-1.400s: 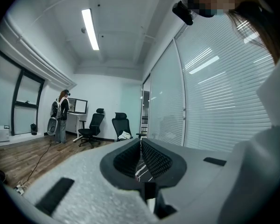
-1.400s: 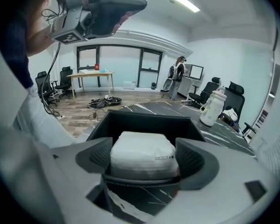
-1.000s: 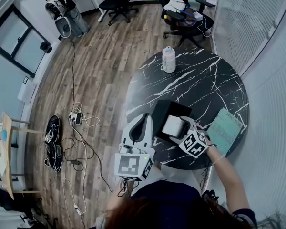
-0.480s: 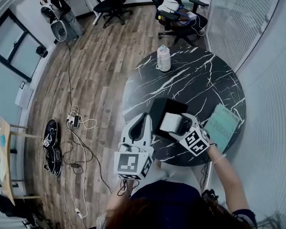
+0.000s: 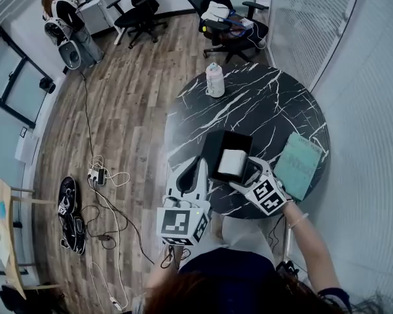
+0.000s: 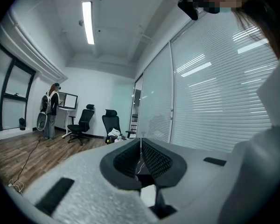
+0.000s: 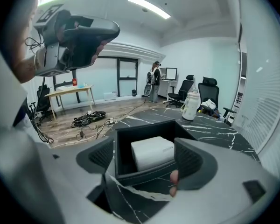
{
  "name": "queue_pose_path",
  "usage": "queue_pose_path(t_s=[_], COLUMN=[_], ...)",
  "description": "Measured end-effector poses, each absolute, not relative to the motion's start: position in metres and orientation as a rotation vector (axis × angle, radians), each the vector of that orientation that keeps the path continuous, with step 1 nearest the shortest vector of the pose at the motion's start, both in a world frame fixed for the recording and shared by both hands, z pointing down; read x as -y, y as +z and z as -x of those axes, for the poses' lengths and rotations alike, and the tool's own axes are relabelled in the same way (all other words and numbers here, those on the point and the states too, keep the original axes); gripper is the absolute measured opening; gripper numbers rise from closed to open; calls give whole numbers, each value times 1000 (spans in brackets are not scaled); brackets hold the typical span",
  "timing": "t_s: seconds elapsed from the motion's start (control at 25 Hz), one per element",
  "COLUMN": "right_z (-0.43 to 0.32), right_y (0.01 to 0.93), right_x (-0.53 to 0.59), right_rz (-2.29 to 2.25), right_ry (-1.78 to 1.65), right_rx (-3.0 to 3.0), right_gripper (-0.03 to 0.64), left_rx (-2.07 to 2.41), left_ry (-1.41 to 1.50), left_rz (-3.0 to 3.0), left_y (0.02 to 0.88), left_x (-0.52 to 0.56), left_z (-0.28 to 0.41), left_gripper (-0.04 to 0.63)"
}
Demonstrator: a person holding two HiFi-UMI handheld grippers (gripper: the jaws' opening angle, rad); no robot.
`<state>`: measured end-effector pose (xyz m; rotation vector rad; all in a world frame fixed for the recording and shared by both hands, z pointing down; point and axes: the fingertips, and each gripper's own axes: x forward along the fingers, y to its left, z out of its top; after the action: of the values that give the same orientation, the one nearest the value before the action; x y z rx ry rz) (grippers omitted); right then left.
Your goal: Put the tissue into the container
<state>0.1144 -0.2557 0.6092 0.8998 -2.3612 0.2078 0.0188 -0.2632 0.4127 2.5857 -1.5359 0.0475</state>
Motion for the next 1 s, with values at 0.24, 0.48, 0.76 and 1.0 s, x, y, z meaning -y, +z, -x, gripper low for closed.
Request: queue_pose_path(t_s=[0.24, 0.48, 0.76, 1.0], right_z=[-111, -107, -105, -107], right_y=[599, 586, 574, 559], right_x=[236, 221, 207, 196], right_rz=[-962, -1015, -1079, -1209], right_ry=[237, 260, 262, 204], right_rx=[2353, 2354, 2350, 2317], right_gripper=[420, 419, 406, 199], left_rx=[1500, 1472, 1435, 1407], left_ry=[42, 33, 20, -6], left_rz=[-2604, -2629, -2653, -2676], left_y=[408, 400, 395, 389], left_x=[247, 233, 217, 199], left_z=[-13, -12, -11, -5], left_gripper=[34, 34, 34, 34])
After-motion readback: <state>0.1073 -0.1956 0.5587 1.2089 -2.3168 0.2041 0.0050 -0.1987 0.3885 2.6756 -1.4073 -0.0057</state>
